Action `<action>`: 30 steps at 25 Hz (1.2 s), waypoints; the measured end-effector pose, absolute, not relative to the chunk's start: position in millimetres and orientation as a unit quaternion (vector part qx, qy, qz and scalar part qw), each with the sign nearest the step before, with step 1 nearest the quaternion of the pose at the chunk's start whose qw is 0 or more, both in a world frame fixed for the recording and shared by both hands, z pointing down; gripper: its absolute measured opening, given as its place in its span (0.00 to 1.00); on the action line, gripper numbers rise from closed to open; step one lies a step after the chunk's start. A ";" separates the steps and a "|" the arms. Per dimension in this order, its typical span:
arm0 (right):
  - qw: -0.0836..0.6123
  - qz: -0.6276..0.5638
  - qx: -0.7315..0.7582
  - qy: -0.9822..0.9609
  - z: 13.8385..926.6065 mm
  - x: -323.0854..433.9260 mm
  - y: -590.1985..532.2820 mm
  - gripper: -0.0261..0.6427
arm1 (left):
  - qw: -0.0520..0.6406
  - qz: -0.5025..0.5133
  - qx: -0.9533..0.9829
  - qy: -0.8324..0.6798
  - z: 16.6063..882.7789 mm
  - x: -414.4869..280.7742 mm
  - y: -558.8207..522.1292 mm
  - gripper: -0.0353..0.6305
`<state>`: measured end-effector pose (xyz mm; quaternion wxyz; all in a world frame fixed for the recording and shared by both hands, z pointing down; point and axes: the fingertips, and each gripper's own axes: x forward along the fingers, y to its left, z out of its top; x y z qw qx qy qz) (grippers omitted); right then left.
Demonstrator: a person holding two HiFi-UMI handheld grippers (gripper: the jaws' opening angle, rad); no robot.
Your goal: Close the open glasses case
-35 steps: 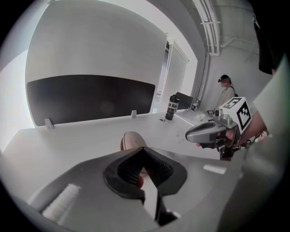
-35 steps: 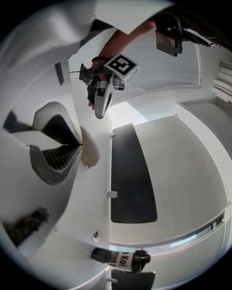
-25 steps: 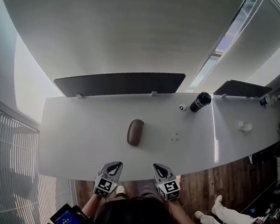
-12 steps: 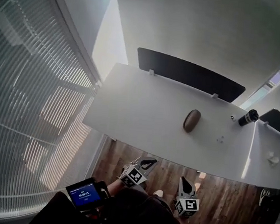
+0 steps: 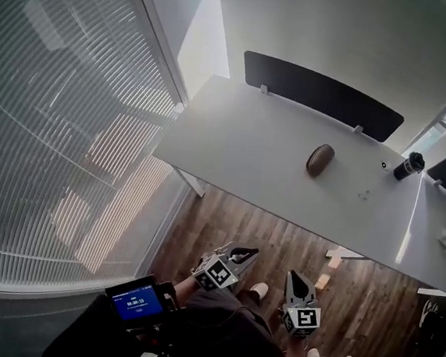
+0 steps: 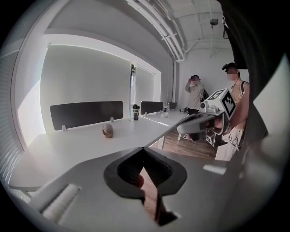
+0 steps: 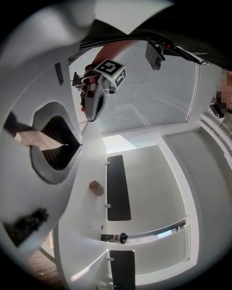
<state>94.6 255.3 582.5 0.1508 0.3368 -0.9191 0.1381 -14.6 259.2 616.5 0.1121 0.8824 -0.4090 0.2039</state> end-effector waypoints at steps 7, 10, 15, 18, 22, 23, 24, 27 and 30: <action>0.162 0.141 0.377 -0.901 575.0 125.2 273.5 0.05 | 0.138 0.191 0.876 -0.422 618.9 -14.5 296.9 0.06; 0.150 0.152 0.390 -0.896 586.8 130.9 290.6 0.05 | 0.144 0.192 0.883 -0.404 624.4 -20.1 305.0 0.06; 0.169 0.150 0.378 -0.898 592.7 110.6 304.1 0.05 | 0.131 0.170 0.883 -0.418 605.7 -33.5 300.7 0.06; 0.171 0.151 0.380 -0.897 595.5 102.8 307.4 0.05 | 0.129 0.175 0.886 -0.409 607.0 -34.3 304.7 0.06; 0.173 0.152 0.371 -0.900 592.4 98.0 308.9 0.05 | 0.121 0.172 0.885 -0.415 609.7 -33.6 308.1 0.06; 0.169 0.151 0.369 -0.901 590.4 98.6 308.8 0.05 | 0.111 0.173 0.887 -0.414 614.1 -33.1 307.7 0.06; 0.166 0.149 0.368 -0.903 590.6 100.0 309.6 0.05 | 0.104 0.174 0.889 -0.411 617.9 -31.4 307.7 0.06; 0.171 0.148 0.375 -0.899 590.3 103.3 311.5 0.05 | 0.122 0.174 0.890 -0.404 612.4 -24.3 310.0 0.06; 0.176 0.151 0.373 -0.898 595.6 104.2 317.0 0.05 | 0.132 0.173 0.891 -0.399 607.5 -20.3 312.2 0.06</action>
